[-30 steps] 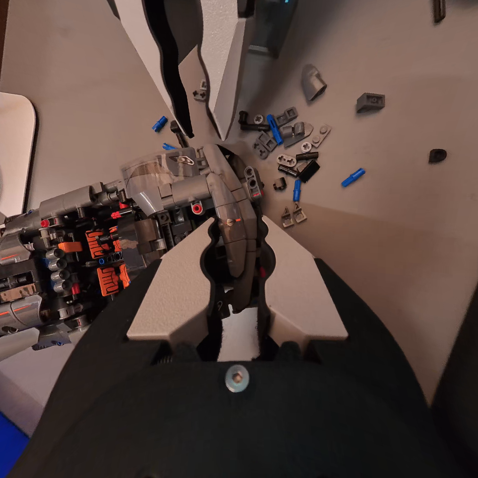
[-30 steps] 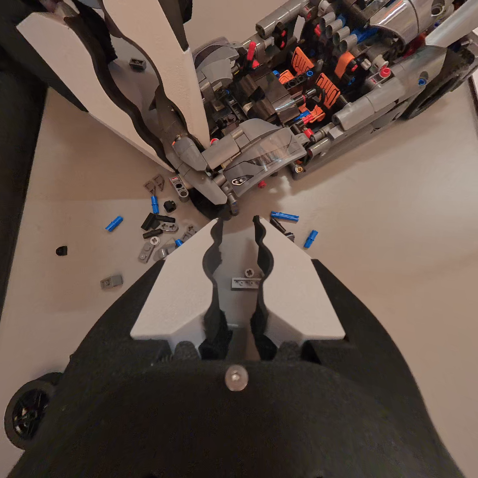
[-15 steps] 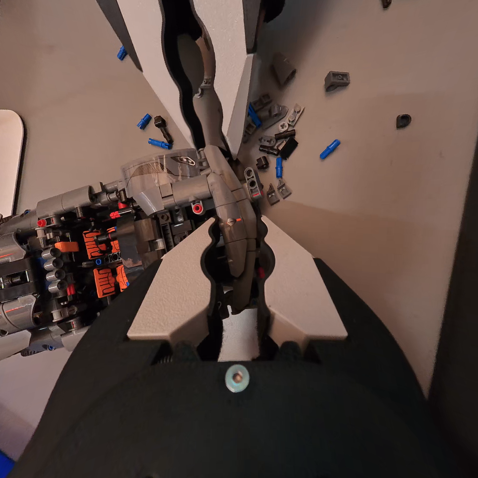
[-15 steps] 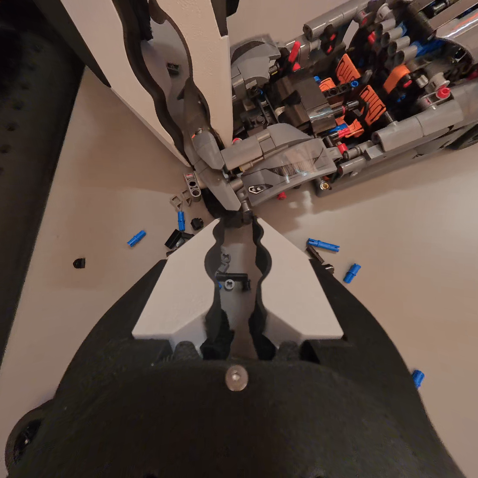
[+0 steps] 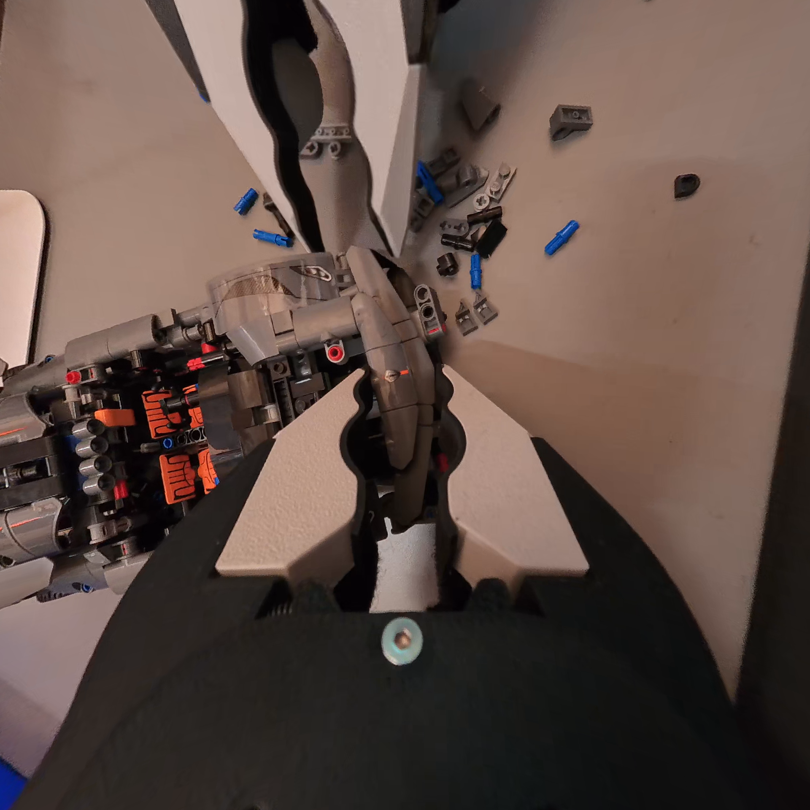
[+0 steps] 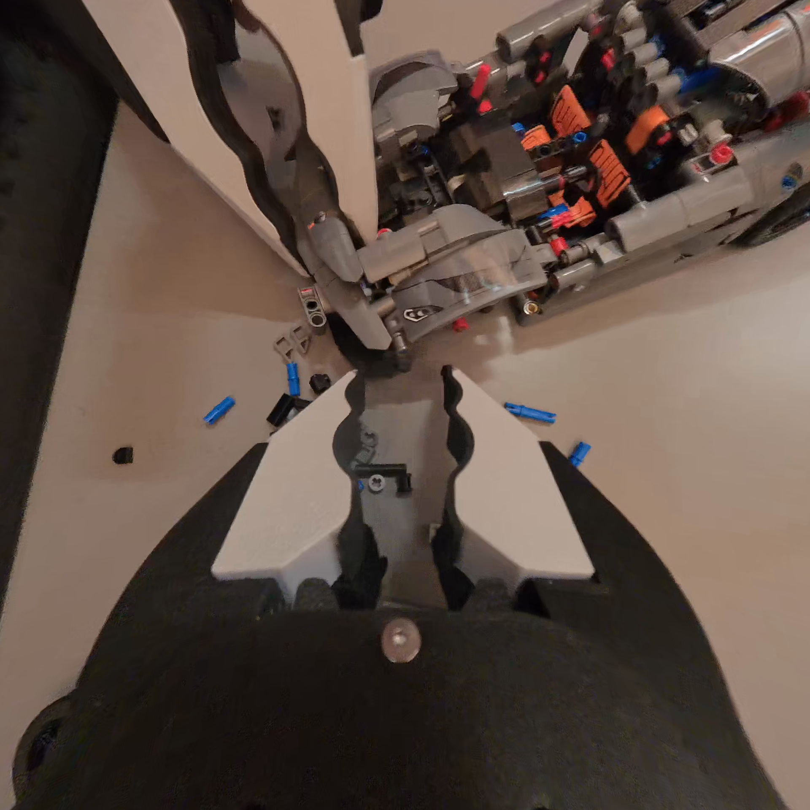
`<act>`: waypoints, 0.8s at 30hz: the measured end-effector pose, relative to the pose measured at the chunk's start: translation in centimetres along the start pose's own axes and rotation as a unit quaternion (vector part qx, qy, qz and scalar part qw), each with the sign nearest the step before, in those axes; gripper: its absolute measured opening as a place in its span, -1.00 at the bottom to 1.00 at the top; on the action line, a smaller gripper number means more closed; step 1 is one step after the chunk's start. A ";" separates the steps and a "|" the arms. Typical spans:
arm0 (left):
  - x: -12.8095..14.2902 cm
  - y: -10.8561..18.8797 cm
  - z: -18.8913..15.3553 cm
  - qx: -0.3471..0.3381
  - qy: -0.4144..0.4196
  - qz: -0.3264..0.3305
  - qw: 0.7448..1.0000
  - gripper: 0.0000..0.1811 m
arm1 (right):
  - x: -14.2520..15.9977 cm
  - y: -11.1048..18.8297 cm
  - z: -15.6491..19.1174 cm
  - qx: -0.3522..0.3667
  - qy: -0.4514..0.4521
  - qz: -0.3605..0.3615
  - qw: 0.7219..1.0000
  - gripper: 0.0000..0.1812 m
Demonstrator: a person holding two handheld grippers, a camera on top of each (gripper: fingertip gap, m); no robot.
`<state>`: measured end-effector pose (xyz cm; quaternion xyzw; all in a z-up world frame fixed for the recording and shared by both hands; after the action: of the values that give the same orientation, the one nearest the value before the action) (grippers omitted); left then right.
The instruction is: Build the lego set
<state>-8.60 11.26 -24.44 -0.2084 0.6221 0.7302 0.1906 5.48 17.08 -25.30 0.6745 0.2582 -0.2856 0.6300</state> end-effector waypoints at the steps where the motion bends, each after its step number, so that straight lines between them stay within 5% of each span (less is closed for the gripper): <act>1: 0.0 0.0 0.0 0.000 -0.002 -0.001 1.000 -0.72 | -0.1 0.1 0.0 -0.011 -0.008 -0.009 1.000 -0.66; 24: 0.2 0.2 -0.3 0.013 -0.012 -0.015 1.000 -0.73 | -0.6 -1.0 1.1 -0.009 0.075 0.021 0.997 -0.81</act>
<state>-8.82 10.95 -24.45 -0.2067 0.6262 0.7215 0.2113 4.27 16.04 -25.64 0.6934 0.2926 -0.2184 0.6213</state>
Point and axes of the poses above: each gripper's, where its closed fingertips meet, y back along the fingers, x out of its underside, z = x × y across the jaws, the point moved 8 cm from there along y, back along the fingers, and after that the axes turned 8 degrees about x, right-handed, at the moved point
